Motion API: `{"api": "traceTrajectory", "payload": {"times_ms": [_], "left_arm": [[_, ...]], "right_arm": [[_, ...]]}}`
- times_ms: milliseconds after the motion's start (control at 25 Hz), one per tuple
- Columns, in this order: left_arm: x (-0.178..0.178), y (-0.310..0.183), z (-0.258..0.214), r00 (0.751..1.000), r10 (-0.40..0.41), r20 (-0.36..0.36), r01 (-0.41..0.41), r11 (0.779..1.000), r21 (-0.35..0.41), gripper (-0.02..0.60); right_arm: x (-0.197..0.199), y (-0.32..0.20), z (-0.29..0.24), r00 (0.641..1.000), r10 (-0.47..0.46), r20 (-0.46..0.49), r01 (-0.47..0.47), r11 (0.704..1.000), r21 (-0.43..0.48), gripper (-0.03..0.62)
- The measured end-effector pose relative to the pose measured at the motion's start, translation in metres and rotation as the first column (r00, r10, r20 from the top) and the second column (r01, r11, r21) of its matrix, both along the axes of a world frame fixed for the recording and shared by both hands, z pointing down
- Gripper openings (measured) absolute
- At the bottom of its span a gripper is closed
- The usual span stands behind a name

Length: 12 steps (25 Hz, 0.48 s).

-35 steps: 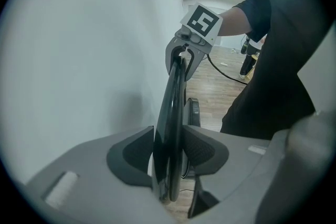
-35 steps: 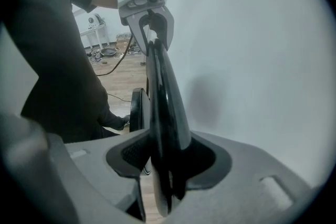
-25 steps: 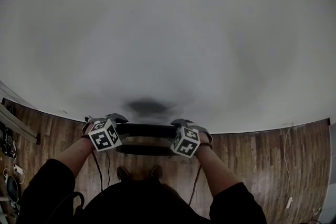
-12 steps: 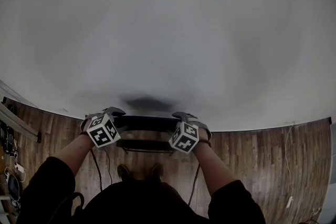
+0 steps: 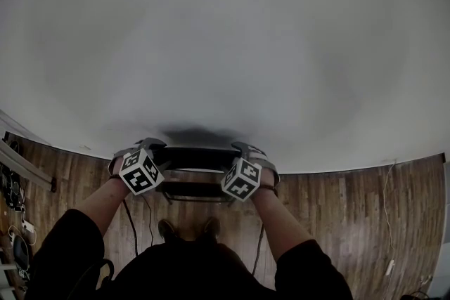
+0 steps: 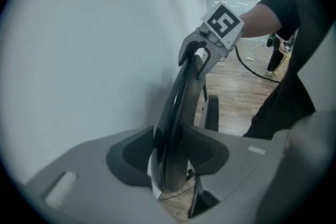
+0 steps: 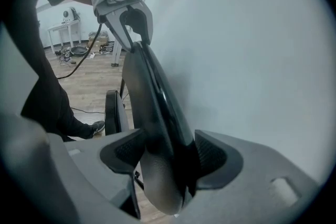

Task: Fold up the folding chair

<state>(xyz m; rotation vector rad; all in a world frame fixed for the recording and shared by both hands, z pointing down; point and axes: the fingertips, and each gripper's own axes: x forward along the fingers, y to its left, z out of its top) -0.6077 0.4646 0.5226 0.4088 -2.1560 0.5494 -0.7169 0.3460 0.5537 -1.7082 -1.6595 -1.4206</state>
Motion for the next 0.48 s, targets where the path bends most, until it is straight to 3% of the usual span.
{"api": "traceTrajectory", "payload": {"times_ms": [480], "left_arm": [[-0.016,0.018,0.003,0.996,-0.085,0.02,0.086,0.995,-0.056,0.181]], "right_arm": [[-0.02,0.015,0.001,0.993,0.095,0.064,-0.093,0.995,-0.042,0.311]]}}
